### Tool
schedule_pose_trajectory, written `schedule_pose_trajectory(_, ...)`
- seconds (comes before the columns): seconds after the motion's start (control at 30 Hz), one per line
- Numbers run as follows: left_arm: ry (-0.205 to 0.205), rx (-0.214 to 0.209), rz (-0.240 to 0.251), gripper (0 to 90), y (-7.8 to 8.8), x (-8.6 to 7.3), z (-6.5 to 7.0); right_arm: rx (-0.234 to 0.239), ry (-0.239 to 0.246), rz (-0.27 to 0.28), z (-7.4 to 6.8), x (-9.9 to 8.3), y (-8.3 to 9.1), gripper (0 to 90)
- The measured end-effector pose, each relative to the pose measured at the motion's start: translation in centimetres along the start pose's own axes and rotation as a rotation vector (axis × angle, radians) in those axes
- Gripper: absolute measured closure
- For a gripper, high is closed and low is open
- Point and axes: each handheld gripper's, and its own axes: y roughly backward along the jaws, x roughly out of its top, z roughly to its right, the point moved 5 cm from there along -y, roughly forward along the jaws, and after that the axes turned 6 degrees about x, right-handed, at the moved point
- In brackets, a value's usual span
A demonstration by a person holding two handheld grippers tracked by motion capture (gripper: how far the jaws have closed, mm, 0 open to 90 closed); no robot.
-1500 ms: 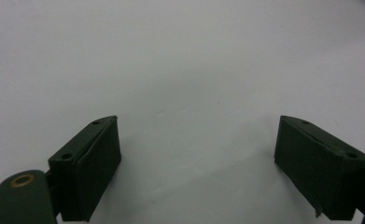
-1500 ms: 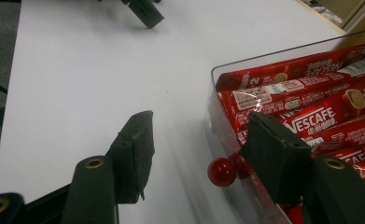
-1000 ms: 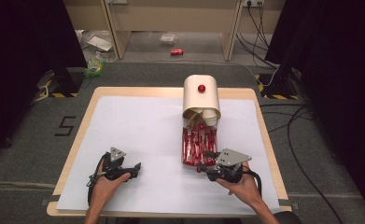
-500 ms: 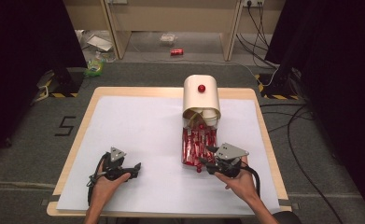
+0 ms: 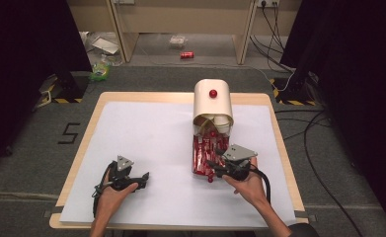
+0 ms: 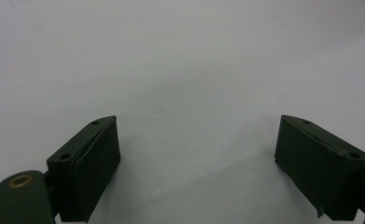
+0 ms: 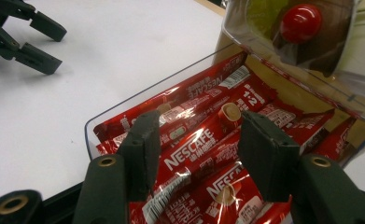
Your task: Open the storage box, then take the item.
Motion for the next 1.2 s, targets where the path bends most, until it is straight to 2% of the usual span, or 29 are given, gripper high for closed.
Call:
schedule_pose_trajectory(0.3,0.000,0.000,0.000,13.1,0.0,0.0,0.0,-0.017,-0.037,-0.041,0.2,0.0,-1.1,49.6)
schedule_pose_trajectory(0.57,-0.001,0.000,0.000,13.1,0.0,0.0,0.0,-0.011,-0.058,-0.045,0.4,0.2,-1.6,50.3)
schedule_pose_trajectory(0.97,0.001,-0.003,0.001,13.1,0.0,0.0,0.0,-0.024,-0.067,-0.041,0.5,0.3,-1.6,55.1)
schedule_pose_trajectory(1.2,0.002,-0.003,0.002,13.1,0.0,0.0,0.0,-0.045,-0.042,-0.065,0.2,0.1,-1.8,61.7)
